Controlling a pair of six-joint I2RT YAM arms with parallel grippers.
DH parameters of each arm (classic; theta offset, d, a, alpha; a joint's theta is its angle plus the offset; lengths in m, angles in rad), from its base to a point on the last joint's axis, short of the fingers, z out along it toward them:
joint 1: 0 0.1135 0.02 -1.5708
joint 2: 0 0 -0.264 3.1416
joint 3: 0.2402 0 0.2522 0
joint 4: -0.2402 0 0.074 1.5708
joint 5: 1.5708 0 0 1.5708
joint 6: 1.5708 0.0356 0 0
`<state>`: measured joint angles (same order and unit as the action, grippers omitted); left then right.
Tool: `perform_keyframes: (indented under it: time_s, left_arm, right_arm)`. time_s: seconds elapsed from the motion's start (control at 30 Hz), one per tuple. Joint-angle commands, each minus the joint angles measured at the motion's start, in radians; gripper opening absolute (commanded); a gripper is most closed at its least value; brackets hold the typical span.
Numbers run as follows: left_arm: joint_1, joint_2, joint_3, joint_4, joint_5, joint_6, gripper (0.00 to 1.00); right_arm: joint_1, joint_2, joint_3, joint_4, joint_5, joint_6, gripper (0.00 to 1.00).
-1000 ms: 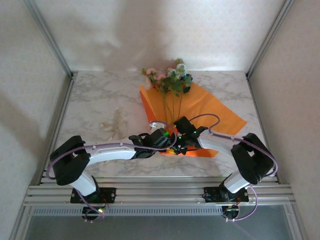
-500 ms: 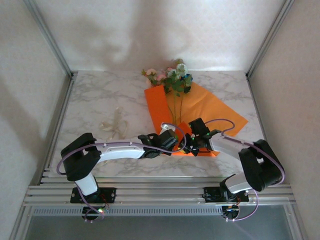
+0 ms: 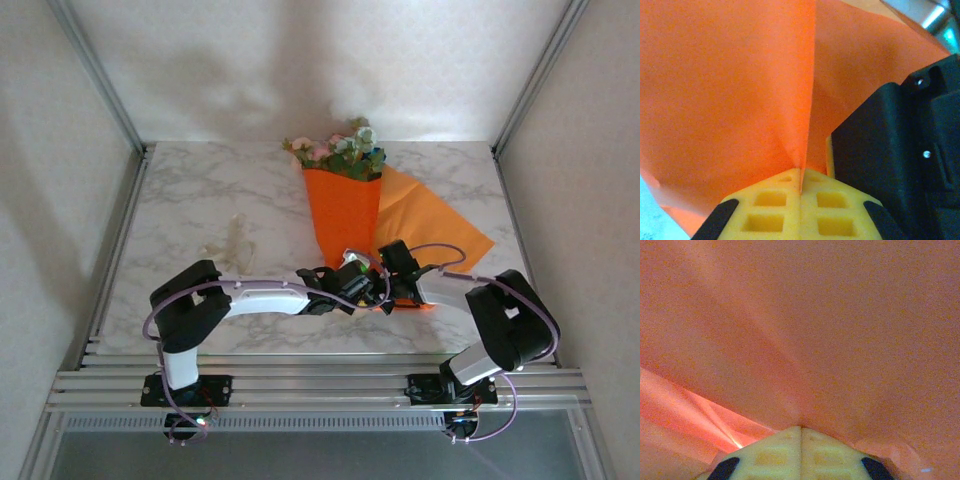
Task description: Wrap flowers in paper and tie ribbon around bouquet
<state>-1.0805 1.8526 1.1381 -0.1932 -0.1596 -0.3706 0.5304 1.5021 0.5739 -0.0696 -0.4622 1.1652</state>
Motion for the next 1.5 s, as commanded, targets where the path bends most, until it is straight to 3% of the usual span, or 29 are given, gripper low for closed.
perform_keyframes:
  time_s: [0.0, 0.17, 0.33, 0.7, 0.93, 1.33, 1.47]
  left_arm:
    - [-0.013, 0.033, 0.021, 0.027, 0.067, 0.033, 0.0]
    - [-0.013, 0.05, 0.03, 0.033, 0.071, 0.036, 0.0]
    - [-0.013, 0.058, 0.035, 0.031, 0.077, 0.038, 0.0]
    - [-0.013, 0.073, 0.062, 0.034, 0.096, 0.039, 0.0]
    - [-0.015, 0.06, 0.065, 0.043, 0.123, 0.056, 0.0]
    - [-0.015, 0.103, 0.04, 0.077, 0.196, 0.069, 0.0]
    - [-0.015, 0.134, 0.049, 0.064, 0.189, 0.061, 0.0]
  right_arm:
    - [-0.014, -0.053, 0.008, -0.114, 0.064, -0.024, 0.11]
    - [-0.036, -0.142, 0.078, -0.275, 0.102, -0.085, 0.22]
    - [-0.102, -0.235, 0.087, -0.355, 0.12, -0.108, 0.24]
    - [-0.159, -0.126, -0.004, -0.208, 0.044, -0.104, 0.0]
    - [-0.162, -0.019, -0.008, -0.168, 0.041, -0.128, 0.0]
    - [-0.165, -0.039, -0.012, -0.177, 0.046, -0.127, 0.0]
    - [-0.167, -0.085, 0.029, -0.253, 0.073, -0.156, 0.08]
